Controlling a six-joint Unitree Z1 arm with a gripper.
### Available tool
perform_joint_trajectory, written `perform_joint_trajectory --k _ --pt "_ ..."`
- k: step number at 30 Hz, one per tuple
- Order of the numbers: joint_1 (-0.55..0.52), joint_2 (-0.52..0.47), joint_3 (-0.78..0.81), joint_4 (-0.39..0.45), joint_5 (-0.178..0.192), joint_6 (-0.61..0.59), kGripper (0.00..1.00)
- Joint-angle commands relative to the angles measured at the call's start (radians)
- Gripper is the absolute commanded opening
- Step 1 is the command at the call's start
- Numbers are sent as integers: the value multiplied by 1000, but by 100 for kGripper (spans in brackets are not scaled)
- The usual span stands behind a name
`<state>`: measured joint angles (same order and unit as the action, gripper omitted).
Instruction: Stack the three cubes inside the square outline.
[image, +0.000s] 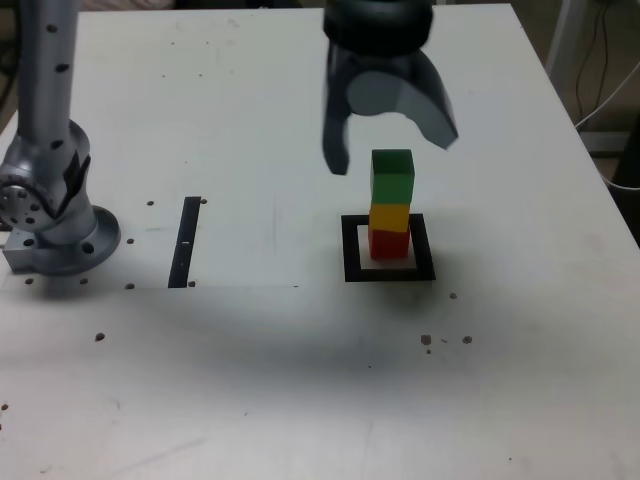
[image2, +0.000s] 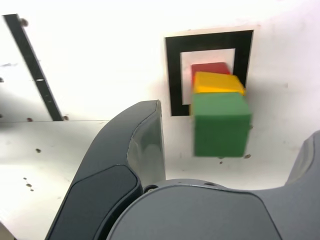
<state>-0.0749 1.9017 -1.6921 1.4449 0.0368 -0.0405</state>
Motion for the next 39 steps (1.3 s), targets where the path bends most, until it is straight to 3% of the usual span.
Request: perform_joint_trajectory --k 1,6,11,15,23,32,39 --pt "1 -41 29 -2 0 2 99" --pt "1 -167 138 -11 1 2 99" --pt "4 -327 332 -53 6 0 99" --pt "14 -398 488 -99 8 -3 99" --pt "26 -421 749 -218 13 -3 99" --pt "7 -404 857 -228 22 -7 99" --pt "-49 -403 862 -217 -41 -7 100"
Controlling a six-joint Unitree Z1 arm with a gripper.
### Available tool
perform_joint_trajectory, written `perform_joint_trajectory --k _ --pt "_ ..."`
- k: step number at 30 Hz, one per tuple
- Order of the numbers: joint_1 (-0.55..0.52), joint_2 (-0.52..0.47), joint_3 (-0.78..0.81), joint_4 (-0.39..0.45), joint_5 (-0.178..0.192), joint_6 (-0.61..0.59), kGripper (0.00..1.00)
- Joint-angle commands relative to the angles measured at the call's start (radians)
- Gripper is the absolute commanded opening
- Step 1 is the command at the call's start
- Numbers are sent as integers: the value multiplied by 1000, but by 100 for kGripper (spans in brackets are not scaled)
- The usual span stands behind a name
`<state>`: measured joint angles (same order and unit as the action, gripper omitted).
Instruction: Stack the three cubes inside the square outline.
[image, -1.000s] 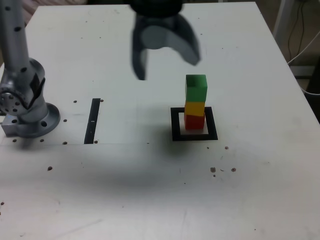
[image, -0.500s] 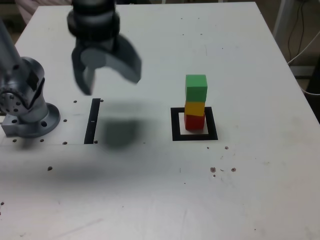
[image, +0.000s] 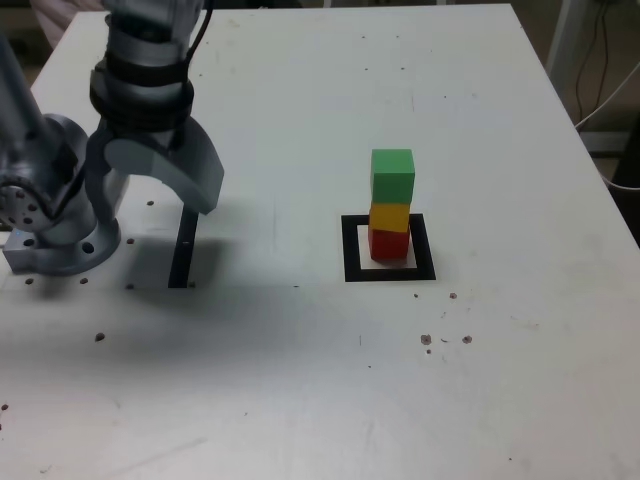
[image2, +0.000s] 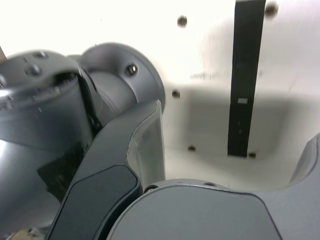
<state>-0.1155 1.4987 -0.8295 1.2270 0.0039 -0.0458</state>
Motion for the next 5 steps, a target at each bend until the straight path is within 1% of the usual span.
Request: perform_joint_trajectory --k 1,5 --pt "-18 0 -1 -2 -21 -2 100" --pt "-39 0 -2 -8 -65 -2 100"
